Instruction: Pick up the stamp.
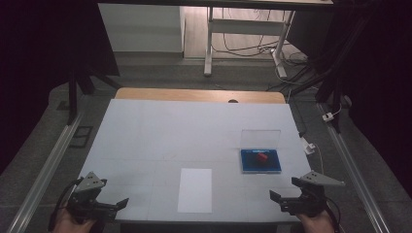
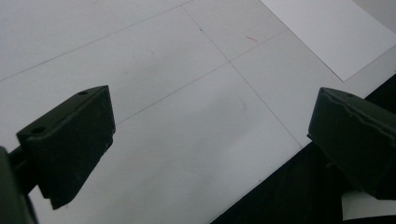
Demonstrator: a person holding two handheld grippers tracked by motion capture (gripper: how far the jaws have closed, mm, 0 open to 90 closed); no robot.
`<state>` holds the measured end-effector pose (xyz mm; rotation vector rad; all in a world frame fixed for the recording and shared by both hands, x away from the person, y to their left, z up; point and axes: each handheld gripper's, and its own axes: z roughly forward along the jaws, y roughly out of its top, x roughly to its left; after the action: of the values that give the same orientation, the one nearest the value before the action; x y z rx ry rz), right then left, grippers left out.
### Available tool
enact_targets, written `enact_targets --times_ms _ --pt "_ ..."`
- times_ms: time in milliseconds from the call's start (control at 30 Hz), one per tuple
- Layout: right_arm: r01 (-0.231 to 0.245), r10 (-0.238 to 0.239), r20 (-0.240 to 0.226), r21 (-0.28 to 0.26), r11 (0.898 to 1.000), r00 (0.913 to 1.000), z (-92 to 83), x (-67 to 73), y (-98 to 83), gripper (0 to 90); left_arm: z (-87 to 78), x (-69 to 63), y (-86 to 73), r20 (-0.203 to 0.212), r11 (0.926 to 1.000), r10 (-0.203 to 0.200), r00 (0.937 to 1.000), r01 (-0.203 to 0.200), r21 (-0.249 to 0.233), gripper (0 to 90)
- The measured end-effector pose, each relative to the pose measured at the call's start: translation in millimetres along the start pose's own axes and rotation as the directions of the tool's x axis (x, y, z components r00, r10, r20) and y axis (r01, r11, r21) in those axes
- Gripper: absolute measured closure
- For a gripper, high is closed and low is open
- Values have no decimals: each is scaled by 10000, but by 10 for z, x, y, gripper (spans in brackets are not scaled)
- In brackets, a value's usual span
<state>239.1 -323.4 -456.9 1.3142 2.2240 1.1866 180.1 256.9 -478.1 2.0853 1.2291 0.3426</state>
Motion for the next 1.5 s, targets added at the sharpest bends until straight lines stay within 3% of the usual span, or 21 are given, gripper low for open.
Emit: enact_targets --times_ms 367,567,700,1000,1167,1500 --pt "48 -48 3 65 10000 10000 11 10 12 0 0 -3 -4 -47 10000 -3 10000 3 76 11" --pt "375 -375 63 -40 9993 9993 4 41 47 0 7 -6 1 -105 9999 6 9999 -5 138 10" --pt "866 -867 120 65 9962 9962 45 66 84 0 14 -6 4 -167 9998 -66 9998 69 183 6" --pt "1169 -1170 -59 -168 9930 9931 138 78 172 0 18 3 7 -324 9994 -224 9992 233 272 3" --pt "1310 -1309 -85 30 9914 9914 233 71 251 0 17 2 9 -387 9994 -246 9989 256 246 2" --pt "1307 -1307 -16 271 9911 9914 374 45 342 0 7 18 11 -65 9994 -231 9997 233 255 0"
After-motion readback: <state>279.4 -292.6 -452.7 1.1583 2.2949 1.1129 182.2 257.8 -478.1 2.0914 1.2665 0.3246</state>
